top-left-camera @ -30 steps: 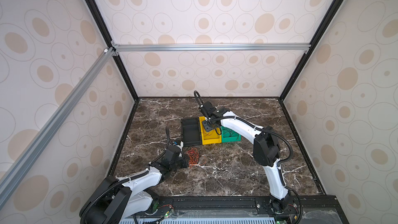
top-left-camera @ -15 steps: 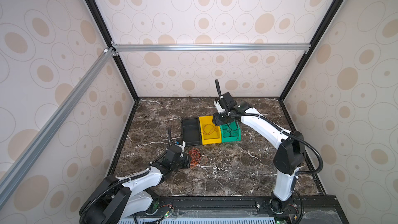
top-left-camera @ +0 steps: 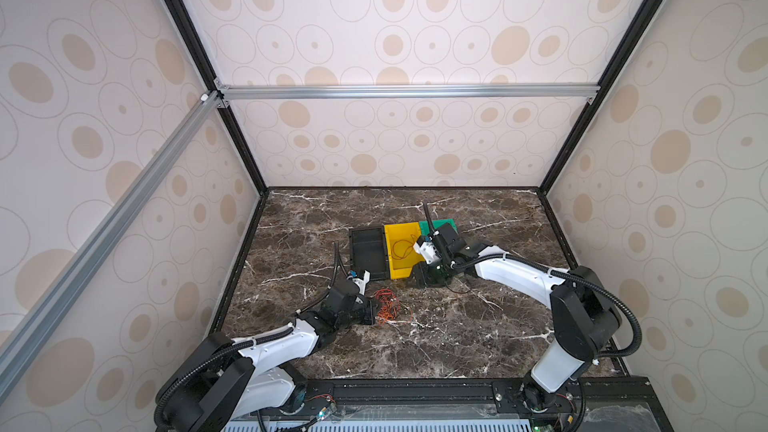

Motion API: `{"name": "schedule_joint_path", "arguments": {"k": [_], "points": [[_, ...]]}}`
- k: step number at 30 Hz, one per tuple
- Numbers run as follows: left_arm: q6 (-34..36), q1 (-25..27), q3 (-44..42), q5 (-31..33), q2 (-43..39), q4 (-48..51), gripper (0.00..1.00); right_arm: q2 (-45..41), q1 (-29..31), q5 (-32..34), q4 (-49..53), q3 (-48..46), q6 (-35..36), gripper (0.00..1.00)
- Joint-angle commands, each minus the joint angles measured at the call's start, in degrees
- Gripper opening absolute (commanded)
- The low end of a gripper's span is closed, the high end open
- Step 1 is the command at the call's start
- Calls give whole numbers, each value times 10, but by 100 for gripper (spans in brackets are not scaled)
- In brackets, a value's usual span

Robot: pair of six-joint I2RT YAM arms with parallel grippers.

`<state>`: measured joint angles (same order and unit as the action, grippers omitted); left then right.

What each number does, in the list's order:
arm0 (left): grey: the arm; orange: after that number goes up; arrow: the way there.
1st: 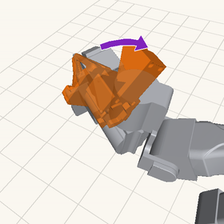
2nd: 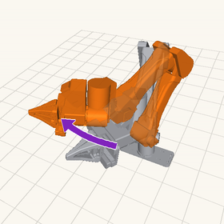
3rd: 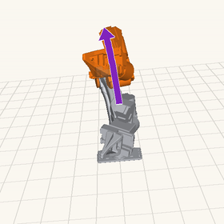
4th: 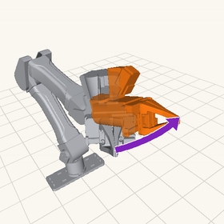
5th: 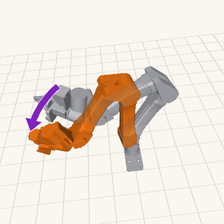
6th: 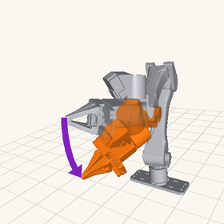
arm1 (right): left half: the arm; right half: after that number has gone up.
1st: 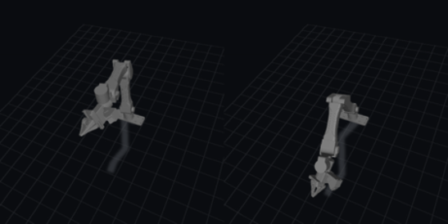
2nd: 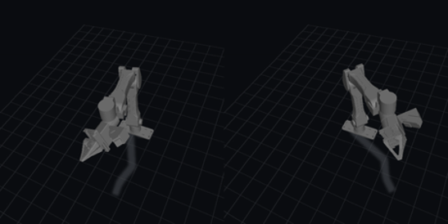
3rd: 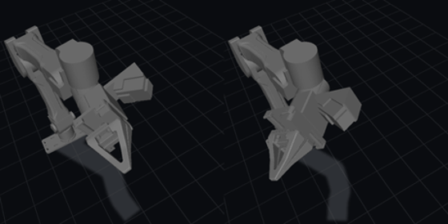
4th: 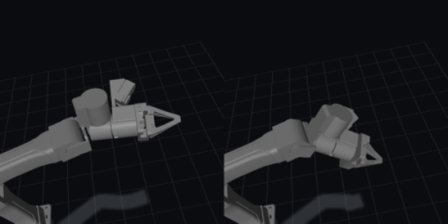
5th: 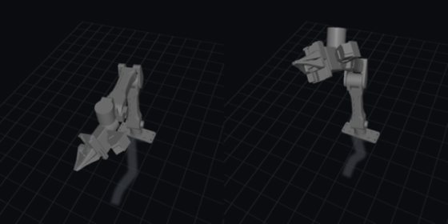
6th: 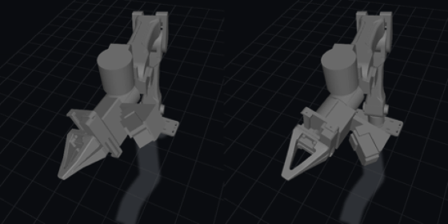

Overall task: Untangle the cables
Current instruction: 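Move the right gripper back down to the tangle beside the left gripper, then lower the open right gripper onto orange wires while the left gripper holds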

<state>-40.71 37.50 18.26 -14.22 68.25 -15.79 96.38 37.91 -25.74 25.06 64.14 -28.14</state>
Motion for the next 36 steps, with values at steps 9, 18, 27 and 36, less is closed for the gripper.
{"name": "schedule_joint_path", "arguments": {"k": [9,18,27,36], "points": [[-19,5,30,40,-32,71,49,-25,28,32,-21,-44,-13,44],[10,7,93,45,-44,162,68,-7,38,87,9,-51,14,43],[53,58,153,23,67,159,82,-23,38,106,15,-67,8,43],[88,100,237,103,217,258,74,-39,38,116,24,-72,6,43]]}}
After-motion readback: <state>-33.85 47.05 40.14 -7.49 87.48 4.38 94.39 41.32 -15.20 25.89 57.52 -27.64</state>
